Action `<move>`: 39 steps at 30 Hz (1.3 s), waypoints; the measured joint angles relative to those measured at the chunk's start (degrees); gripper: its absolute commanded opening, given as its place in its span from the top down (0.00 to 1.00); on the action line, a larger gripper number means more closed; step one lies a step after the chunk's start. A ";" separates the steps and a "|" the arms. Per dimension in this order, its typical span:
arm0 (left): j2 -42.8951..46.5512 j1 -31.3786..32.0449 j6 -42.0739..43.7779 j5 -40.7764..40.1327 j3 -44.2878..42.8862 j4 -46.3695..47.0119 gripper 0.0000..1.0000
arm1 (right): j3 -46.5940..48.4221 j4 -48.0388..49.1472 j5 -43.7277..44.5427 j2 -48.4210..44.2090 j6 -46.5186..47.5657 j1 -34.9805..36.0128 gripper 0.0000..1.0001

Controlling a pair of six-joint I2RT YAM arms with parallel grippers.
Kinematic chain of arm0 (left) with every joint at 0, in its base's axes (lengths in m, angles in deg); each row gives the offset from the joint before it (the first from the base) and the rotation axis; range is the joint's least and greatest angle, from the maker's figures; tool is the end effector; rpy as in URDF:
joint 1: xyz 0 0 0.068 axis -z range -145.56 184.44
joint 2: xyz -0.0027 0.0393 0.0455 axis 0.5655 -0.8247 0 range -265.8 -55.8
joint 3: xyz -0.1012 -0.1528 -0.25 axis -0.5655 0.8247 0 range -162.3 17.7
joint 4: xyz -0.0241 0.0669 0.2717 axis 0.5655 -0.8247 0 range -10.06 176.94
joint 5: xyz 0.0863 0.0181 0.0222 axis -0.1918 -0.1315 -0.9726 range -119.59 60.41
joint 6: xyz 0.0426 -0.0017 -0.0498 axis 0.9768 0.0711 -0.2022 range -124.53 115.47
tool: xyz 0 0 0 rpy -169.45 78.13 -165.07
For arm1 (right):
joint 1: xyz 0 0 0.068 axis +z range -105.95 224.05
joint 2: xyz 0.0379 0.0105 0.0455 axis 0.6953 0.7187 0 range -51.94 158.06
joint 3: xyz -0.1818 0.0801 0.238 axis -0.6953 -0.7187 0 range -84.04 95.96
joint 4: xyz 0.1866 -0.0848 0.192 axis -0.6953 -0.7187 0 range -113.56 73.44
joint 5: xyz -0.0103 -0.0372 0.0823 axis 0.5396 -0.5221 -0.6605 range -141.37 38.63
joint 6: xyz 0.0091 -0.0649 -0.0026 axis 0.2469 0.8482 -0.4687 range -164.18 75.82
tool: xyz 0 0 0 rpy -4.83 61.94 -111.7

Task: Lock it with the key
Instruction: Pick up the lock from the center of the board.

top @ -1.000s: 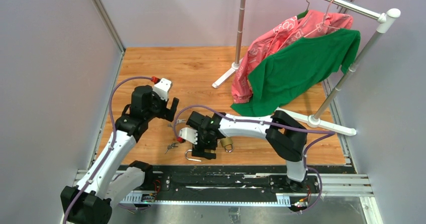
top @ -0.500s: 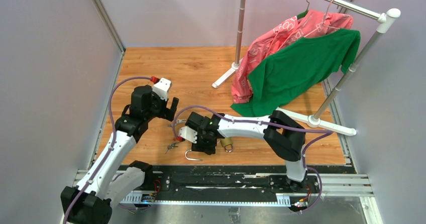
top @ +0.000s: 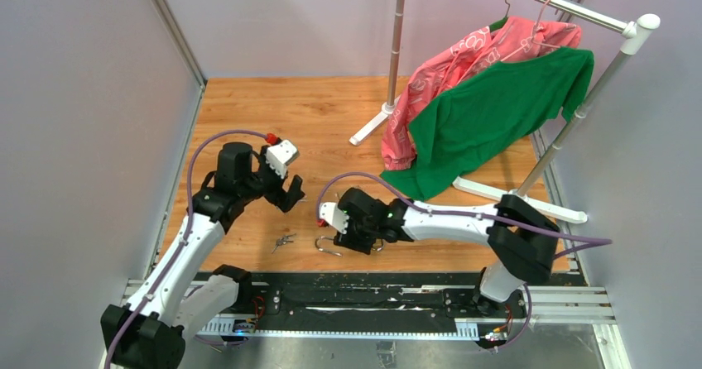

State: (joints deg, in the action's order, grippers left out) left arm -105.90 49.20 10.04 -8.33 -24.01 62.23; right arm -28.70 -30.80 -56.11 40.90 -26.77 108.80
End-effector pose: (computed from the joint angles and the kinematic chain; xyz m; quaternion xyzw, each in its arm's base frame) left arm 0.1885 -0.0690 0.2993 0.3038 0.8138 -0.1630 0.4679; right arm 0.1497 0.3272 0.2029 -0.6305 0.7027 0.1672 0.2842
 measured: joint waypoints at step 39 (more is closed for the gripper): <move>-18.36 8.92 37.40 38.60 -24.04 -32.35 0.57 | -2.25 2.64 -27.65 -26.25 -8.22 -15.87 1.00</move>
State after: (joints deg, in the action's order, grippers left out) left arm -124.26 58.12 47.43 30.27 -48.06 29.88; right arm -30.96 -28.16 -83.75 14.65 -34.99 92.94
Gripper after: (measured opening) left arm 0.443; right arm 0.579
